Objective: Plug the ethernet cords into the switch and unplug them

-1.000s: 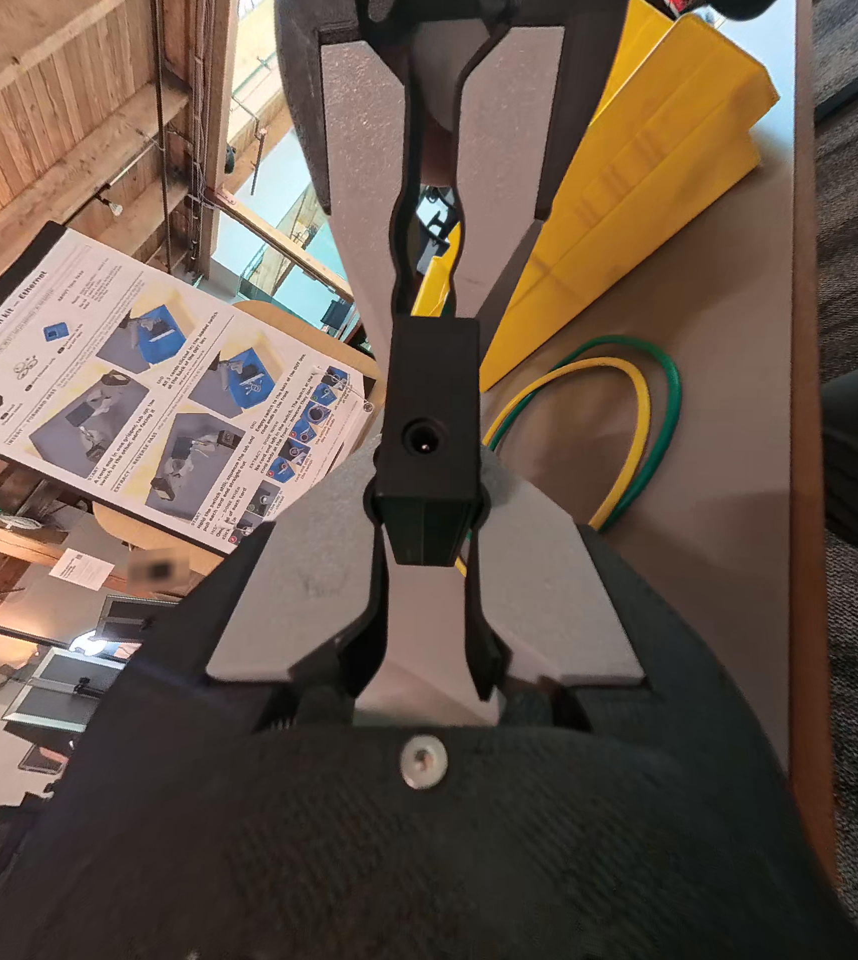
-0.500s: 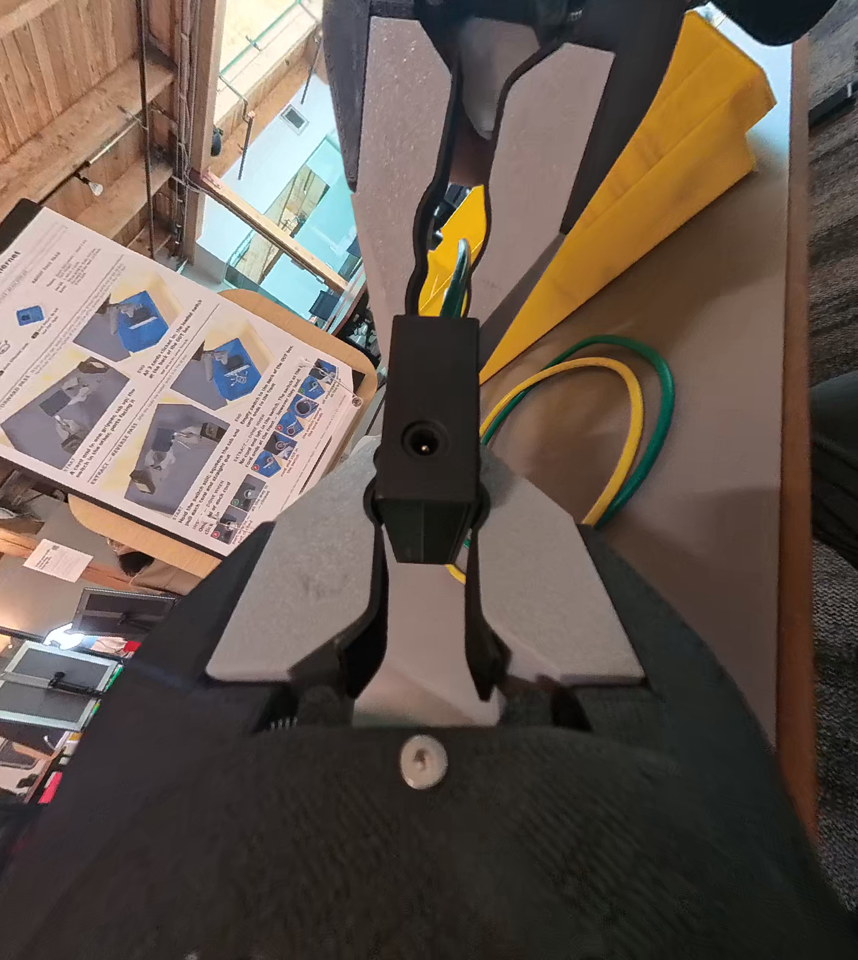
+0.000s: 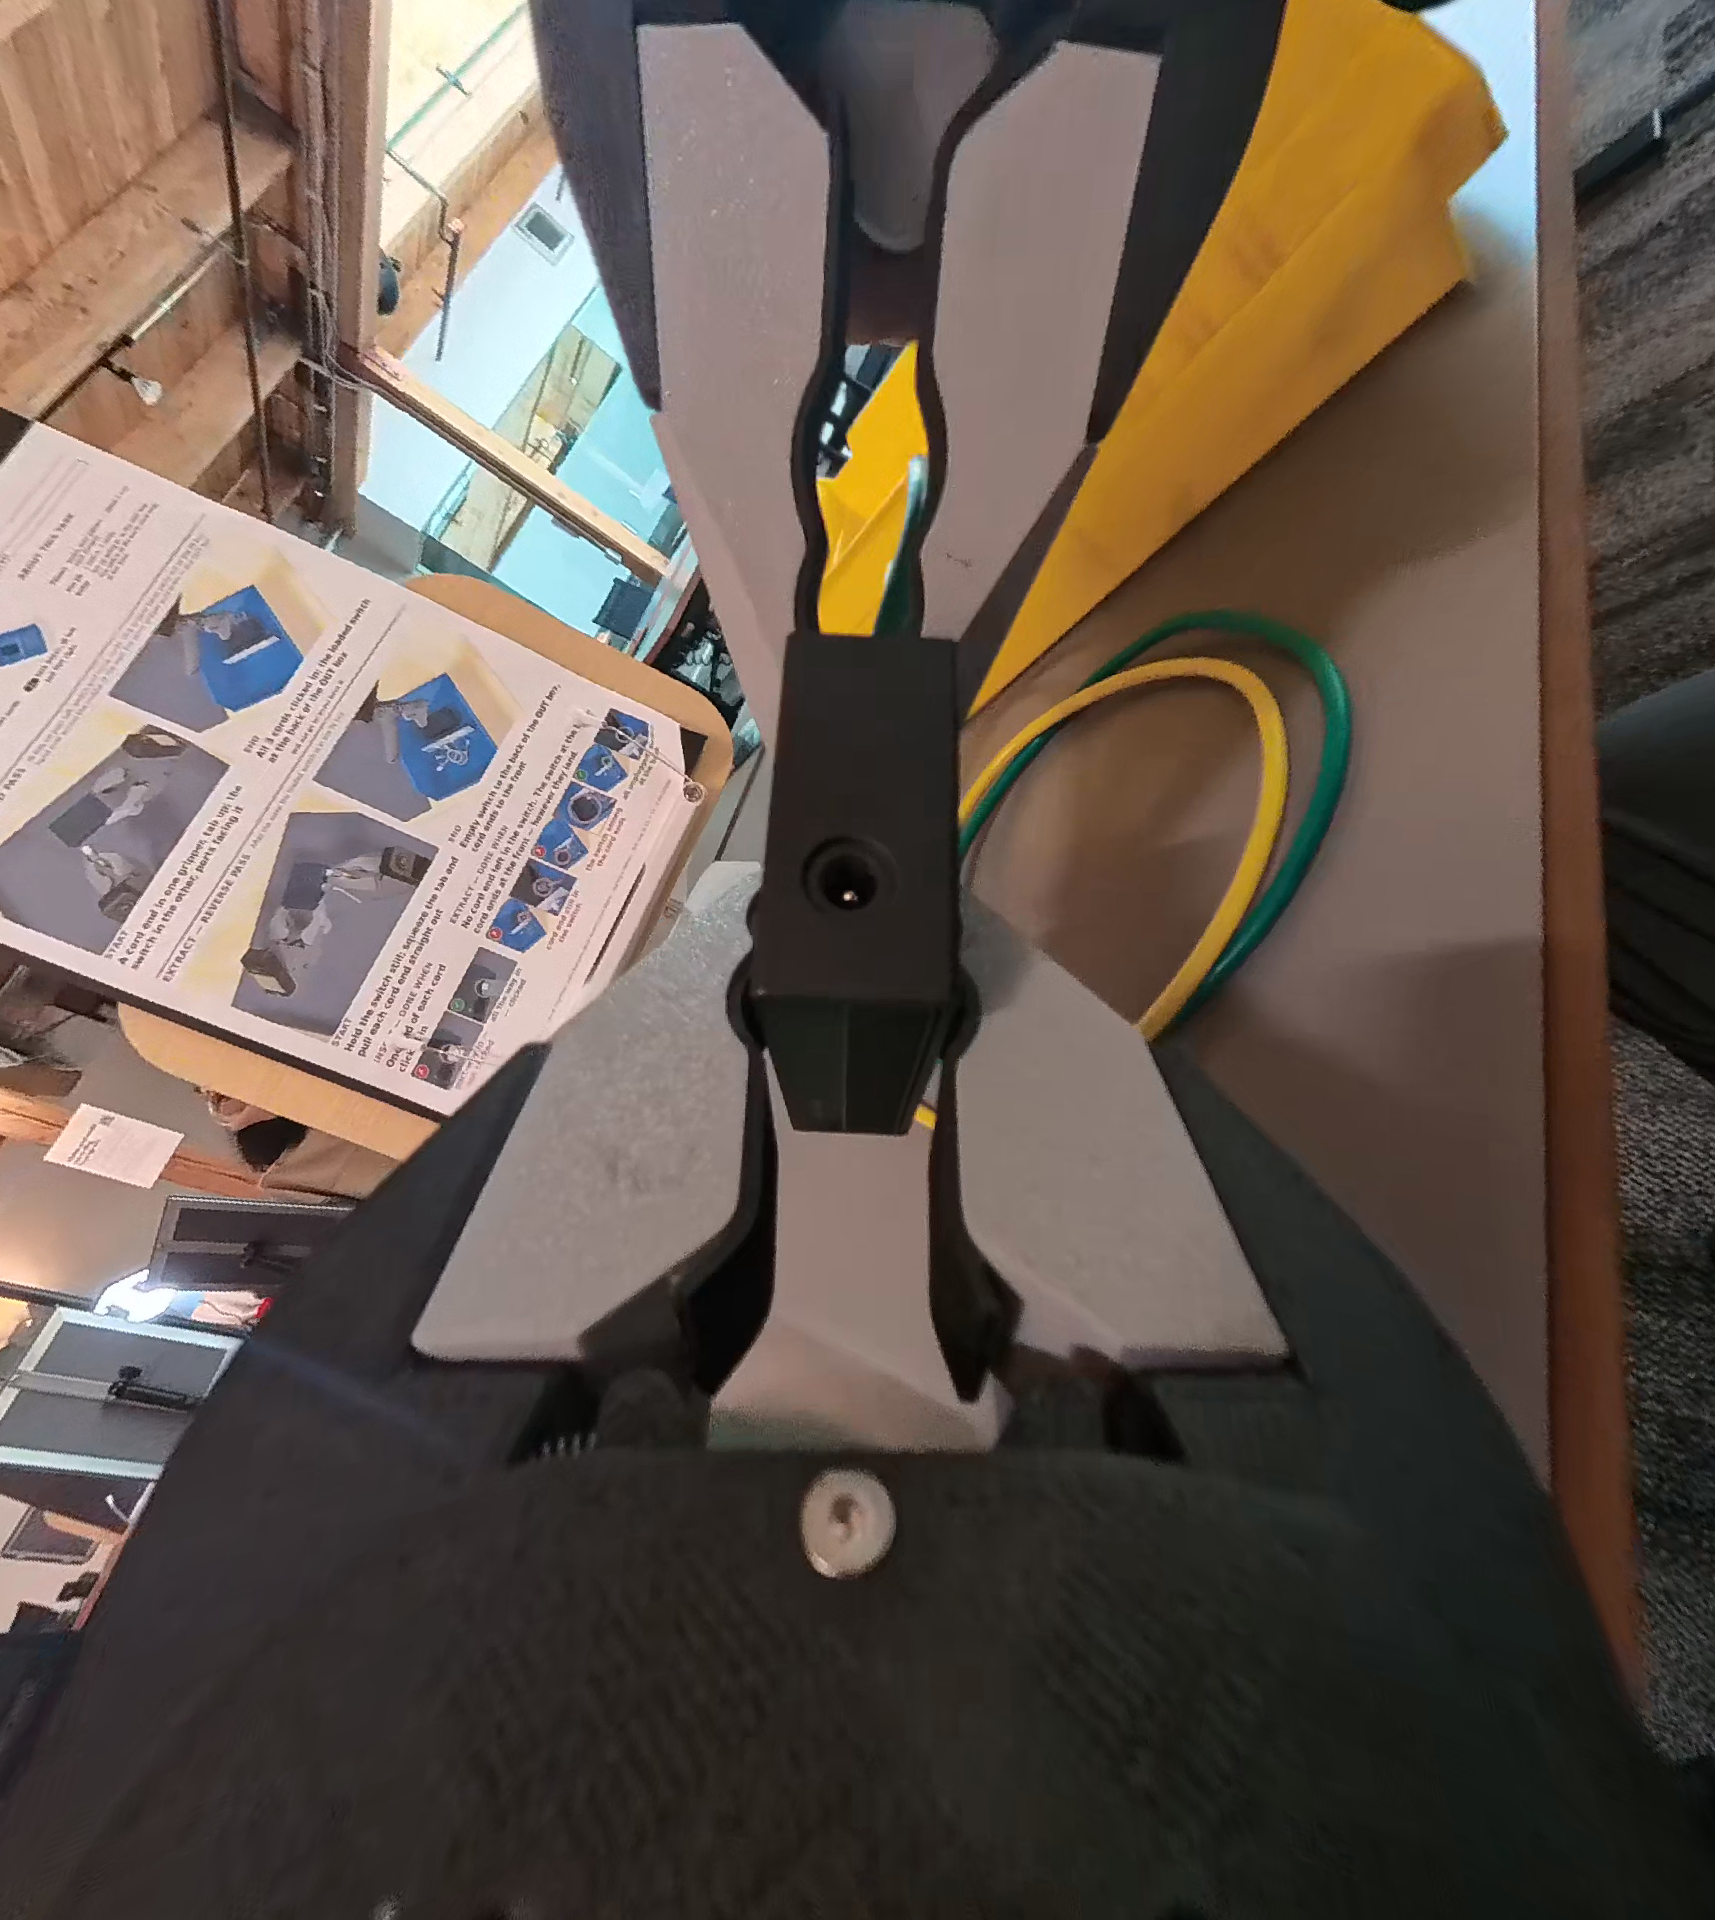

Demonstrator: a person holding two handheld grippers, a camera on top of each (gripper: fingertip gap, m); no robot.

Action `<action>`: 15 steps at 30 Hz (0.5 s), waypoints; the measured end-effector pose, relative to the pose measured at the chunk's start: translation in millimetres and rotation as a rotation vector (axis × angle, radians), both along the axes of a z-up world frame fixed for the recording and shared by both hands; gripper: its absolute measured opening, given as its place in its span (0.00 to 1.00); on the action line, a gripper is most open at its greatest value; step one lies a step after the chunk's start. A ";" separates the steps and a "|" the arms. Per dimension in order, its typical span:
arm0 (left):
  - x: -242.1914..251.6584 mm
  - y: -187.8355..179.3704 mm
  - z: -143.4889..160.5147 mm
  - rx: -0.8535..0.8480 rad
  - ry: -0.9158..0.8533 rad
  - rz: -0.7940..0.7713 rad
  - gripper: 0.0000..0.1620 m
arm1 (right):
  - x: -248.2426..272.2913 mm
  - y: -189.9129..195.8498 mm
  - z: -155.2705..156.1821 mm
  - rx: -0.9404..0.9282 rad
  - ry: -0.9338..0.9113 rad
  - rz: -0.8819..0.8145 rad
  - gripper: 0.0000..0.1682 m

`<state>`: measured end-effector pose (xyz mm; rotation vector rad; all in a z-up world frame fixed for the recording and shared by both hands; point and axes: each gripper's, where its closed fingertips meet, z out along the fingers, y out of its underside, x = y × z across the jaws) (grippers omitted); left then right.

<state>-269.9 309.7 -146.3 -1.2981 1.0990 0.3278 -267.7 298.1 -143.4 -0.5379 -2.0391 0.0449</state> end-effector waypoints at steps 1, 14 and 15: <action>-0.7 0.8 -2.1 -0.004 0.005 0.003 0.16 | -0.5 1.0 -2.4 0.013 -0.021 -0.006 0.05; -7.2 19.0 -66.1 -0.172 0.186 0.086 0.17 | 2.8 25.9 -66.7 0.430 -0.398 0.193 0.05; -5.4 21.0 -67.6 -0.170 0.178 0.085 0.17 | 4.5 29.3 -67.7 0.433 -0.413 0.197 0.05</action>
